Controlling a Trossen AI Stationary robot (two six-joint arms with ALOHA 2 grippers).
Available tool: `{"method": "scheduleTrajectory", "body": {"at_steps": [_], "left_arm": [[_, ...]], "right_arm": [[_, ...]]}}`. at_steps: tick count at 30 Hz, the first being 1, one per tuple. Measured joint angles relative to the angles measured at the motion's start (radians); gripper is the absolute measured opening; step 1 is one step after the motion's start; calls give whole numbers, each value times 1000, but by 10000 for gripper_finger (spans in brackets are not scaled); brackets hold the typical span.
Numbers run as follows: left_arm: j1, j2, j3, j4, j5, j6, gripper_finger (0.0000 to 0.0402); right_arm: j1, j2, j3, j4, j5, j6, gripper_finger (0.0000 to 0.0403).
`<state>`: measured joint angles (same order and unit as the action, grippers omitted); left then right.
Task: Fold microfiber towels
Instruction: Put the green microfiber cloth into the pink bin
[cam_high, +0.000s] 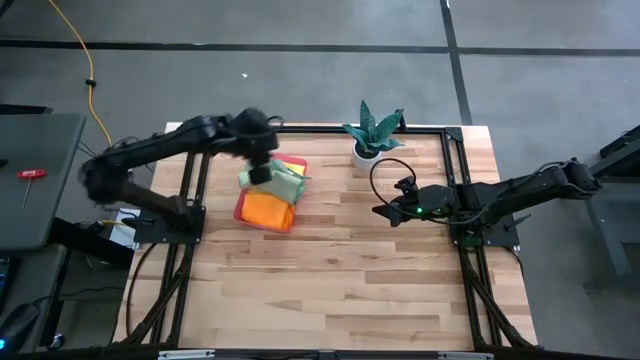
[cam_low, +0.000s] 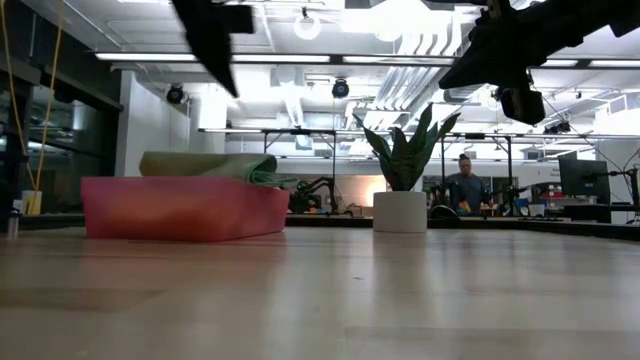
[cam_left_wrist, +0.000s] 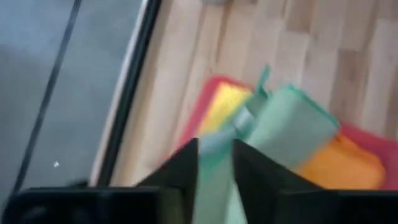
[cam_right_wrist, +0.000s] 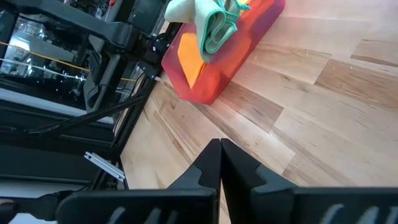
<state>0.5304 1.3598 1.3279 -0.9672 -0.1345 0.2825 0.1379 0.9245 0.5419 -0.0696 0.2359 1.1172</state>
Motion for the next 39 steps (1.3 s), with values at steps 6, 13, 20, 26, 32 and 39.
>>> {"method": "scheduleTrajectory", "body": {"at_steps": [6,13,20,26,32,39], "left_arm": [[-57,-223,-278,-27,-4,-141,9],[-110,-231,-400,-116,108,-214,0],[-134,-91,-405,-121,81,-165,0],[-78,12,-385,-91,-66,-63,0],[0,16,-312,-36,-120,6,0],[103,46,-301,90,-121,137,0]], "right_arm": [[0,0,0,0,0,-14,0],[0,0,0,0,0,-19,0],[0,0,0,-1,0,-26,0],[0,0,0,-1,0,-22,0],[0,0,0,0,0,-16,0],[0,0,0,0,0,6,0]]}}
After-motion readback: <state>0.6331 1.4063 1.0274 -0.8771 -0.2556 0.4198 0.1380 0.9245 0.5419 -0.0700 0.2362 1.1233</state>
